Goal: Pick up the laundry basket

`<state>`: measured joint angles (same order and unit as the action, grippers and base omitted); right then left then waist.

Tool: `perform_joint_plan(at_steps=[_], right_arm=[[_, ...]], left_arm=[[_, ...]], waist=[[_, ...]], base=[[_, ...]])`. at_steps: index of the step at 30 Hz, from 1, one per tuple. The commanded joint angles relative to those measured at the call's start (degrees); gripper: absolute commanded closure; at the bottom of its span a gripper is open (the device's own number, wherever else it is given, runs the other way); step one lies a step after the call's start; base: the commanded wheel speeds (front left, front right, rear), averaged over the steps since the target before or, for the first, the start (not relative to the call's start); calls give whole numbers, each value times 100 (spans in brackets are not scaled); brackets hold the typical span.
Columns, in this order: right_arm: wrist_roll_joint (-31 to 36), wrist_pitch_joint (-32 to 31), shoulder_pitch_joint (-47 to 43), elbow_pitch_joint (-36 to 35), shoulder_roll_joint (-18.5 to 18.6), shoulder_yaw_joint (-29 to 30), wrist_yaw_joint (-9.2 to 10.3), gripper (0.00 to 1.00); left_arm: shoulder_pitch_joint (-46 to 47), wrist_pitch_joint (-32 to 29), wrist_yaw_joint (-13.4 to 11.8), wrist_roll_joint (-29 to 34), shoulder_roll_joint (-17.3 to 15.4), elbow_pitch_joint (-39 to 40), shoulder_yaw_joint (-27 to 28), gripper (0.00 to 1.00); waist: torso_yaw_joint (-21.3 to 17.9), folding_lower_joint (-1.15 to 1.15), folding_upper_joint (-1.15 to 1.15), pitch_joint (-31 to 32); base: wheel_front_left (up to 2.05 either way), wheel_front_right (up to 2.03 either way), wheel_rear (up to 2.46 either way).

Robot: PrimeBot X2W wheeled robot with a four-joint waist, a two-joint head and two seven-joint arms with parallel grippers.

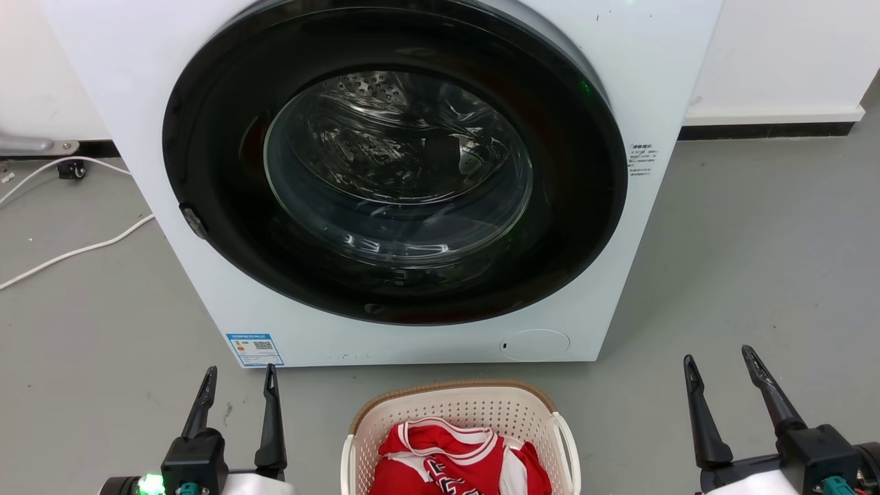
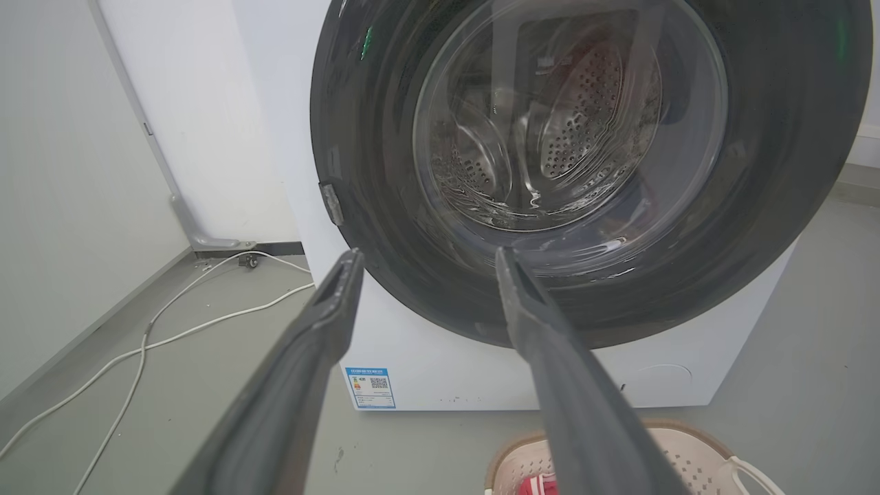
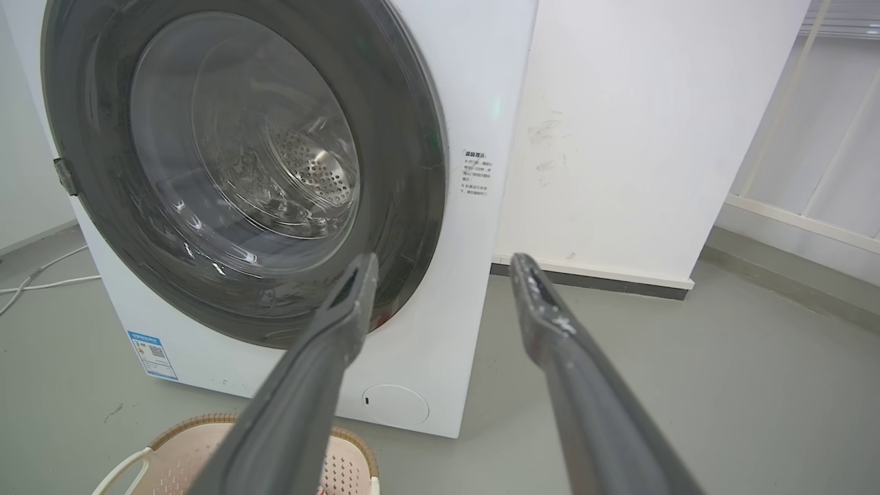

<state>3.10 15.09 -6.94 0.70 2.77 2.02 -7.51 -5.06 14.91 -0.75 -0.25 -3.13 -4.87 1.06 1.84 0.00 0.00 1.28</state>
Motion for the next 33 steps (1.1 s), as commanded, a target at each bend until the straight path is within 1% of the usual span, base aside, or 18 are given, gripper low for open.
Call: perform_joint_plan(at_steps=[1,7,11,14,18,19,20,21,24,27,29,33], right_arm=[[-22,12,16,-1,19,2,3,0],[-3,12,70,59,19,-28,3,0],[82,12,184,292,18,-142,4,0],[176,11,296,613,17,-251,4,0],[291,11,516,1079,17,-355,4,0],[291,11,516,1079,17,-355,4,0],[362,11,605,1282,17,-395,4,0],[362,11,605,1282,17,-395,4,0],[453,11,850,1687,16,-479,4,0],[520,11,1013,2034,16,-554,4,0],[551,11,1074,2168,16,-576,4,0],[630,12,1390,2652,16,-666,4,0]], left_arm=[[-25,44,-10,-2,-29,-15,9,0],[68,39,41,-36,-39,-167,15,0],[245,32,135,-100,-54,-424,57,0],[394,32,228,-148,-63,-724,76,0],[635,31,358,-165,-77,-1311,60,0],[635,31,358,-165,-77,-1311,60,0],[741,31,418,-188,-78,-1670,38,0],[741,31,418,-188,-78,-1670,38,0],[1026,31,524,-187,-101,-2320,-14,0],[1269,32,579,-183,-126,-2801,-62,0],[1357,32,581,-188,-122,-2918,-75,0],[1654,31,639,-242,-124,-3467,-123,0]], waist=[[-3,0,0,-6],[-6,0,0,-54],[0,0,0,-113],[-3,0,0,-170],[-5,0,0,-258],[-5,0,0,-258],[-9,0,0,-319],[-9,0,0,-319],[-24,0,0,-519],[-44,0,0,-688],[-48,0,0,-746],[-63,0,0,-1010]], base=[[0,0,0],[0,0,0],[0,0,0],[0,0,0],[0,0,0],[0,0,0],[0,0,0],[0,0,0],[0,0,0],[0,0,0],[0,0,0],[0,0,0]])
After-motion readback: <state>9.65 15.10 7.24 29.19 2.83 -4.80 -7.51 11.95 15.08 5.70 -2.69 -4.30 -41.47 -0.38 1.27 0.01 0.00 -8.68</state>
